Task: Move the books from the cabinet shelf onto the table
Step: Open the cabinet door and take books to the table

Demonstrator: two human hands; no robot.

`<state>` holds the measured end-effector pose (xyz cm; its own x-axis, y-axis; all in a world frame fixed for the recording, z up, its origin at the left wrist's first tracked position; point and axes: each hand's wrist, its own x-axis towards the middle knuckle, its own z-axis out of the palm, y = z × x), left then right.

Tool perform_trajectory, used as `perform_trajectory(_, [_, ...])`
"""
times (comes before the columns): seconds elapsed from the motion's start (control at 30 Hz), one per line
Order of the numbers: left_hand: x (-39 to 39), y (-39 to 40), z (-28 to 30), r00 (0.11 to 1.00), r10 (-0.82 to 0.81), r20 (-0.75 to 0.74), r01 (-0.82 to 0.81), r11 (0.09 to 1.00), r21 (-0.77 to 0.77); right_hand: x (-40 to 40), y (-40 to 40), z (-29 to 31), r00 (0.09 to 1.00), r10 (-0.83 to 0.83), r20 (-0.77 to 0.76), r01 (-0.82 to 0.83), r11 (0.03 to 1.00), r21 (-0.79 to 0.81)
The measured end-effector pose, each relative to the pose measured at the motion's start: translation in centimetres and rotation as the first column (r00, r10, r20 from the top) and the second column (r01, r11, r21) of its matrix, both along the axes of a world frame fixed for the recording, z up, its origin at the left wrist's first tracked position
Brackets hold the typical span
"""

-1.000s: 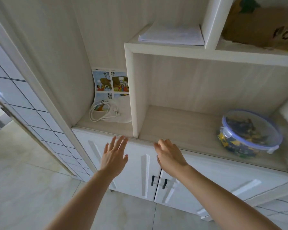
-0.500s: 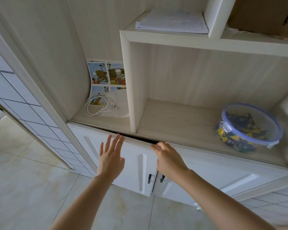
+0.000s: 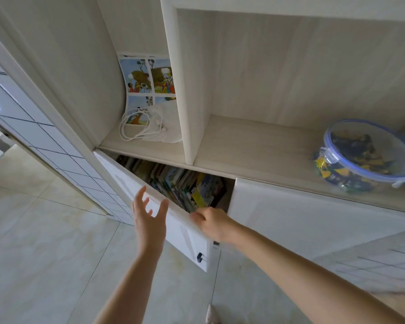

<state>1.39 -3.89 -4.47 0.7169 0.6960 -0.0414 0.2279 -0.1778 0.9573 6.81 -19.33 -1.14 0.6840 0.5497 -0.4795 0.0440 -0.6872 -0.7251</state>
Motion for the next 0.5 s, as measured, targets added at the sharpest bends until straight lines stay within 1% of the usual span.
perform_trajectory(0.07, [-0.4, -0.5, -0.4, 0.999, -0.030, -0.042, 0.027, 0.998, -0.055, -1.1, 0.8, -0.9, 0.999, -0.022, -0.043, 0.025, 0.998, 0.066])
perform_trajectory(0.13, [-0.8, -0.5, -0.6, 0.996, -0.075, -0.055, 0.071, 0.996, -0.060, -1.5, 1.0, -1.4, 0.995, -0.045, -0.092, 0.056, 0.992, 0.115])
perform_trajectory(0.3, [-2.0, 0.6, -0.4, 0.986, -0.152, -0.066, 0.146, 0.985, -0.094, -1.8, 0.5, -0.5, 0.961, 0.034, -0.275, -0.015, 0.997, 0.073])
perform_trajectory(0.4, [-3.8, 1.5, -0.2, 0.984, -0.176, -0.042, 0.170, 0.978, -0.121, -3.2, 1.0, -0.7, 0.916, -0.017, -0.401, 0.058, 0.994, 0.089])
perform_trajectory(0.5, [-6.1, 3.6, -0.3, 0.974, -0.218, -0.056, 0.206, 0.963, -0.172, -5.2, 2.4, -1.4, 0.852, -0.054, -0.520, 0.116, 0.990, 0.086])
